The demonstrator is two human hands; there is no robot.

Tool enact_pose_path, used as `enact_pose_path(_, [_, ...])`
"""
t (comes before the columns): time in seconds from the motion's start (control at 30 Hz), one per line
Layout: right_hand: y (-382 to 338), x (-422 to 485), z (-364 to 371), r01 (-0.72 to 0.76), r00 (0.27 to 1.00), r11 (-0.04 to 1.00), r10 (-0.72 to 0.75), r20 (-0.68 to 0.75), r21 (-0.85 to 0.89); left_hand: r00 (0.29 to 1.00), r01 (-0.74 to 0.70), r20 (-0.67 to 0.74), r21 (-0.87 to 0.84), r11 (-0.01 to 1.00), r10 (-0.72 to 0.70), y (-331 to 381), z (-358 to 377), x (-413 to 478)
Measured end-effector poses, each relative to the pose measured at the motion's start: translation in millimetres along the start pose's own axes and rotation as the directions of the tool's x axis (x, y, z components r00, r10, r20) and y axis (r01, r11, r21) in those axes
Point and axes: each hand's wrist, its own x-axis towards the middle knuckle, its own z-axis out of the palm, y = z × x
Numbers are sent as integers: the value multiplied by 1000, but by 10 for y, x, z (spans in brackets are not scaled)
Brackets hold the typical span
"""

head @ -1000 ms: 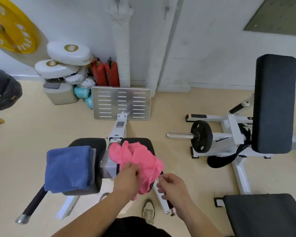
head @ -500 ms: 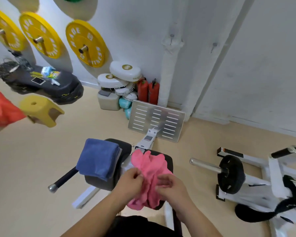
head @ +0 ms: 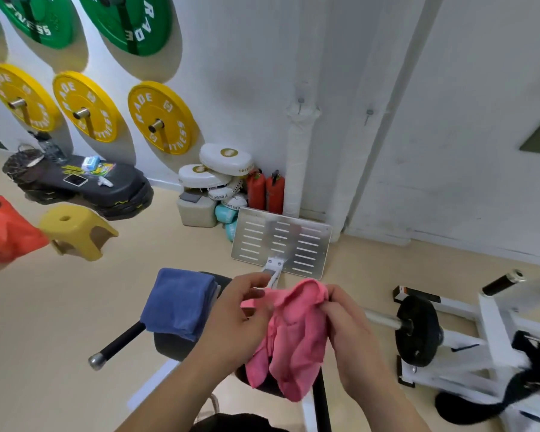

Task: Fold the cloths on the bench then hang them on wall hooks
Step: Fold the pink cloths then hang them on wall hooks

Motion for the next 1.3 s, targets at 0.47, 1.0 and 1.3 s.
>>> enact_pose_path(0.47, [72,-163,-554,-203,945,973,165,-284,-111,962,-120,262,135,984,81,53,285,67])
enact_pose_path(1.0, [10,-314,-334,-53,983,972,91,158,-230,965,-96,254,88,992,71,235,425,-256])
enact_pose_path(1.3, [159,-163,-429,-42,961,993,11,-275,-110,902,102,416,50,994,-114,-34,241,-304])
